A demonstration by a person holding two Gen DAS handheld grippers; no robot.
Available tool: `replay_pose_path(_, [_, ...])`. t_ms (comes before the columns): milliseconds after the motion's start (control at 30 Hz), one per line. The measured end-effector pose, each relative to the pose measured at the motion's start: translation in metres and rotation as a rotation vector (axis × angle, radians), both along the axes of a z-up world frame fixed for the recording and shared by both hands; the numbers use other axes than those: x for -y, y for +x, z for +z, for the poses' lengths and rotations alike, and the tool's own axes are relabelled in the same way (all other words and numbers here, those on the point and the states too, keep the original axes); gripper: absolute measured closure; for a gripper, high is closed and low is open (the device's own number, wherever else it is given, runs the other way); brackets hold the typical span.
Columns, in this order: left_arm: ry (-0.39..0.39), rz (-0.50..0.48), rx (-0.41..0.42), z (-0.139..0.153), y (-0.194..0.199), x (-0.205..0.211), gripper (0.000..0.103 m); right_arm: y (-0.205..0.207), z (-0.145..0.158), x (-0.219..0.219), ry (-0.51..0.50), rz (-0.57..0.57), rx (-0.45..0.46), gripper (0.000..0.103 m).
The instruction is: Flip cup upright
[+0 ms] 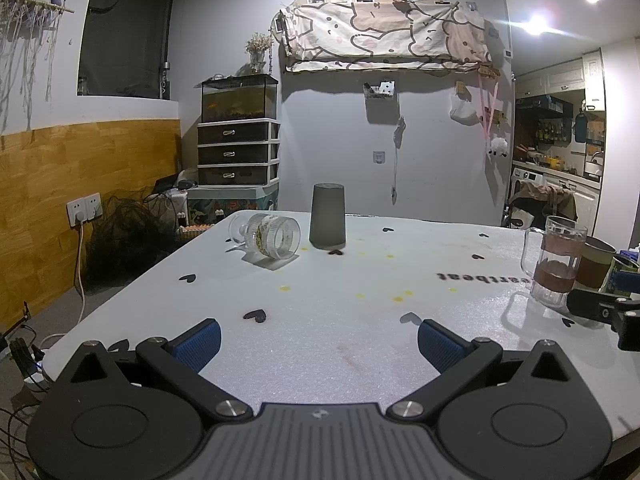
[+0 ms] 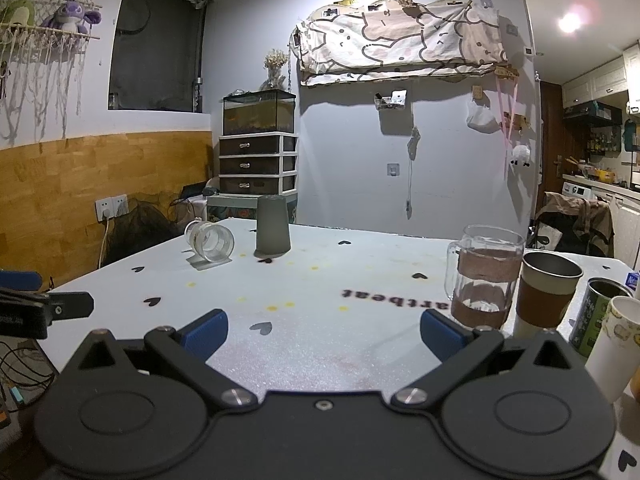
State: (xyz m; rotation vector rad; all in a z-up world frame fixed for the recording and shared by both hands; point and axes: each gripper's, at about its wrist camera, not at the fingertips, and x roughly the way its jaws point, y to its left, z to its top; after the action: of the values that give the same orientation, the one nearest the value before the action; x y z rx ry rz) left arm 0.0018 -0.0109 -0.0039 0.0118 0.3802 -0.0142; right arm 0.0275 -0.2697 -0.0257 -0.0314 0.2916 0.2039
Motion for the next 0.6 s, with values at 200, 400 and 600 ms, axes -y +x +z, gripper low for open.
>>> replay_pose_path(200, [-0.005,0.001,0.001,-0.007,0.004,-0.004,0.0,-0.002,0.0,0.0,0.003,0.012,0.004,0.0])
replay_pose_path(400, [-0.007,0.001,0.025,-0.021,0.009,-0.007,0.0,0.033,0.015,-0.006,0.01,0.016,0.02,0.0])
replay_pose_path(600, [-0.029,-0.008,0.03,-0.031,0.02,-0.021,0.0,0.108,0.043,-0.03,0.033,0.079,-0.004,0.0])
